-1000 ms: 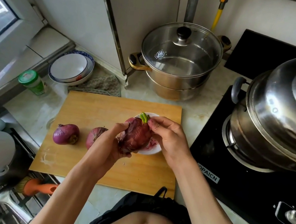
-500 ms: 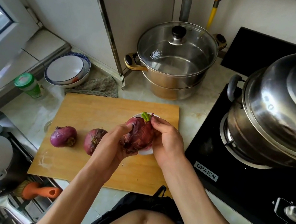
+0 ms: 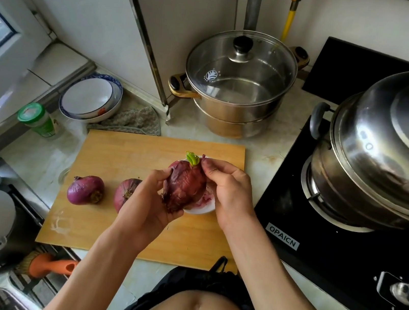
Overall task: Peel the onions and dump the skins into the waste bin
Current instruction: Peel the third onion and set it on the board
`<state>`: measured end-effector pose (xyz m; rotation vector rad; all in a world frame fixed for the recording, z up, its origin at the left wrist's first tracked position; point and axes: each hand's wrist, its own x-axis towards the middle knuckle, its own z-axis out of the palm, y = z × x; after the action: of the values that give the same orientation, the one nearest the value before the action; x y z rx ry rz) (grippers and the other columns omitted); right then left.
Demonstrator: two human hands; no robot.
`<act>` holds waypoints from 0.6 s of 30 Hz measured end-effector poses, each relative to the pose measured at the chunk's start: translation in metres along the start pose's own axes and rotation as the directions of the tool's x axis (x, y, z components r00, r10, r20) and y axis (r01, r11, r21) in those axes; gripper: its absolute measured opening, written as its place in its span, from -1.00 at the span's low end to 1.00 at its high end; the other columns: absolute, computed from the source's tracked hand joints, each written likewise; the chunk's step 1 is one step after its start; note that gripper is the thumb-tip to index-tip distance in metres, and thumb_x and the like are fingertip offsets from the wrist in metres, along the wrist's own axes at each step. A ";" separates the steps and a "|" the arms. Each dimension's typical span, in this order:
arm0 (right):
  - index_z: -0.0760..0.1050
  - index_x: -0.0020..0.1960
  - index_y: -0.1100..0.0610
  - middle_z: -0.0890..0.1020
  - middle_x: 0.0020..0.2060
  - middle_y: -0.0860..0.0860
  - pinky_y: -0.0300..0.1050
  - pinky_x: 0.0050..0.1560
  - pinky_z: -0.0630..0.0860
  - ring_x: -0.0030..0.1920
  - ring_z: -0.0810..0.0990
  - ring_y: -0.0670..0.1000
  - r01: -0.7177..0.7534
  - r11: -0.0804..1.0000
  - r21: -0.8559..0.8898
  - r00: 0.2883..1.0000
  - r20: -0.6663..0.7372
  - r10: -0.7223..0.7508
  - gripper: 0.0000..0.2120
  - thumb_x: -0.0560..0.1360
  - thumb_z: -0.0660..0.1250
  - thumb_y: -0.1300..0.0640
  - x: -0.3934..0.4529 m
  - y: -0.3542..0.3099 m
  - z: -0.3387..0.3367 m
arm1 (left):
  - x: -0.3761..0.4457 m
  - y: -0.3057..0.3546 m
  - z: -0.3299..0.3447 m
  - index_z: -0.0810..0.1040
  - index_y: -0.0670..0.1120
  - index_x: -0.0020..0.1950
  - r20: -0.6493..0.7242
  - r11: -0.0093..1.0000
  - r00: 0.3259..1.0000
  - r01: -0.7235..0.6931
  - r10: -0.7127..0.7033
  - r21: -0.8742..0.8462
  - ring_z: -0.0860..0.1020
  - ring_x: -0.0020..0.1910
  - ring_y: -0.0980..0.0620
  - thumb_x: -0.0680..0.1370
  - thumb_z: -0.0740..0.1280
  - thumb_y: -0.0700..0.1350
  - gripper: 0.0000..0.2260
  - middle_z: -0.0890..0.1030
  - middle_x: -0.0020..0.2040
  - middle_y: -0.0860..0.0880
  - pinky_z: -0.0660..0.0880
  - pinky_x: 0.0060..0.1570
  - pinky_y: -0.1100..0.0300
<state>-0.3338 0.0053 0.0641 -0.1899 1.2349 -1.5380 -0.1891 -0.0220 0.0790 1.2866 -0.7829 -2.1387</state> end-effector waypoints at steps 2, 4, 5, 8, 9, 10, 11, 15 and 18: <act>0.71 -0.28 0.08 0.73 -0.24 0.05 -0.05 -0.04 0.64 -0.14 0.70 0.03 0.054 0.996 -0.068 0.998 -0.033 -0.056 -0.80 0.47 0.46 0.29 -0.002 -0.001 0.000 | 0.002 -0.003 0.000 0.57 -0.16 0.31 -0.013 0.999 1.000 0.011 -0.012 -0.044 0.63 -0.20 0.02 0.45 0.37 0.08 -0.50 0.65 -0.02 -0.11 0.57 -0.32 0.19; 0.70 -0.26 0.07 0.74 -0.23 0.06 -0.02 0.00 0.65 -0.14 0.70 0.03 0.103 0.986 -0.131 0.994 -0.030 -0.107 -0.81 0.49 0.46 0.27 -0.002 -0.002 -0.002 | 0.002 -0.004 0.000 0.58 -0.17 0.27 -0.016 0.995 0.999 0.033 -0.034 -0.092 0.62 -0.18 -0.01 0.45 0.38 0.07 -0.52 0.63 0.02 -0.14 0.57 -0.33 0.18; 0.70 -0.25 0.06 0.74 -0.23 0.06 -0.01 0.02 0.65 -0.14 0.70 0.04 0.127 0.978 -0.165 0.991 -0.010 -0.131 -0.81 0.49 0.46 0.27 -0.002 -0.003 -0.003 | 0.001 -0.005 0.000 0.59 -0.17 0.23 -0.019 0.992 0.999 0.047 -0.049 -0.114 0.61 -0.18 -0.02 0.43 0.38 0.08 -0.54 0.63 0.03 -0.14 0.56 -0.34 0.18; 0.67 -0.22 0.05 0.72 -0.28 0.01 -0.04 -0.01 0.65 -0.19 0.68 0.00 0.170 0.957 -0.236 0.985 0.045 -0.164 -0.82 0.50 0.46 0.28 -0.003 -0.005 -0.002 | 0.000 -0.003 -0.001 0.63 -0.16 0.13 -0.026 0.985 0.997 0.062 -0.067 -0.159 0.60 -0.17 -0.05 0.41 0.38 0.07 -0.59 0.64 0.02 -0.16 0.56 -0.37 0.19; 0.67 -0.22 0.05 0.72 -0.29 -0.01 -0.05 -0.03 0.65 -0.21 0.67 -0.02 0.178 0.953 -0.245 0.984 0.051 -0.170 -0.83 0.50 0.46 0.28 -0.003 -0.005 -0.002 | 0.000 -0.003 -0.001 0.63 -0.17 0.12 -0.028 0.984 0.997 0.065 -0.071 -0.166 0.59 -0.16 -0.06 0.41 0.38 0.07 -0.60 0.64 0.02 -0.17 0.56 -0.38 0.20; 0.66 -0.21 0.05 0.72 -0.29 -0.02 -0.05 -0.03 0.64 -0.21 0.67 -0.02 0.185 0.950 -0.252 0.983 0.051 -0.178 -0.83 0.50 0.46 0.27 -0.003 -0.005 -0.003 | 0.000 -0.002 -0.001 0.63 -0.17 0.12 -0.030 0.982 0.997 0.070 -0.076 -0.175 0.58 -0.16 -0.07 0.41 0.38 0.07 -0.60 0.64 0.03 -0.18 0.56 -0.38 0.21; 0.66 -0.21 0.04 0.72 -0.29 -0.02 -0.04 -0.02 0.64 -0.20 0.68 -0.02 0.194 0.945 -0.265 0.981 0.047 -0.188 -0.83 0.50 0.46 0.26 -0.003 -0.004 -0.004 | 0.000 -0.002 -0.002 0.63 -0.18 0.13 -0.035 0.979 0.996 0.076 -0.084 -0.192 0.58 -0.15 -0.09 0.41 0.38 0.07 -0.59 0.64 0.04 -0.19 0.56 -0.38 0.22; 0.65 -0.16 0.04 0.70 -0.32 -0.09 -0.11 -0.02 0.64 -0.21 0.67 -0.09 0.236 0.926 -0.294 0.972 0.067 -0.226 -0.86 0.51 0.45 0.25 0.002 -0.004 -0.011 | 0.003 0.001 -0.004 0.59 -0.22 0.24 -0.040 0.959 0.994 0.091 -0.106 -0.268 0.59 -0.11 -0.12 0.44 0.38 0.06 -0.52 0.65 0.16 -0.24 0.58 -0.38 0.20; 0.64 -0.14 0.05 0.69 -0.33 -0.12 -0.23 -0.06 0.62 -0.23 0.66 -0.16 0.256 0.914 -0.315 0.967 0.084 -0.241 -0.86 0.53 0.43 0.26 0.003 -0.003 -0.013 | 0.006 0.002 -0.003 0.58 -0.21 0.26 -0.047 0.954 0.992 0.099 -0.116 -0.283 0.60 -0.07 -0.13 0.44 0.39 0.06 -0.51 0.64 0.19 -0.24 0.59 -0.37 0.20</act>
<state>-0.3458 0.0099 0.0592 -0.6144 1.4679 -1.5253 -0.1887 -0.0281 0.0755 1.2619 -0.3730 -2.1879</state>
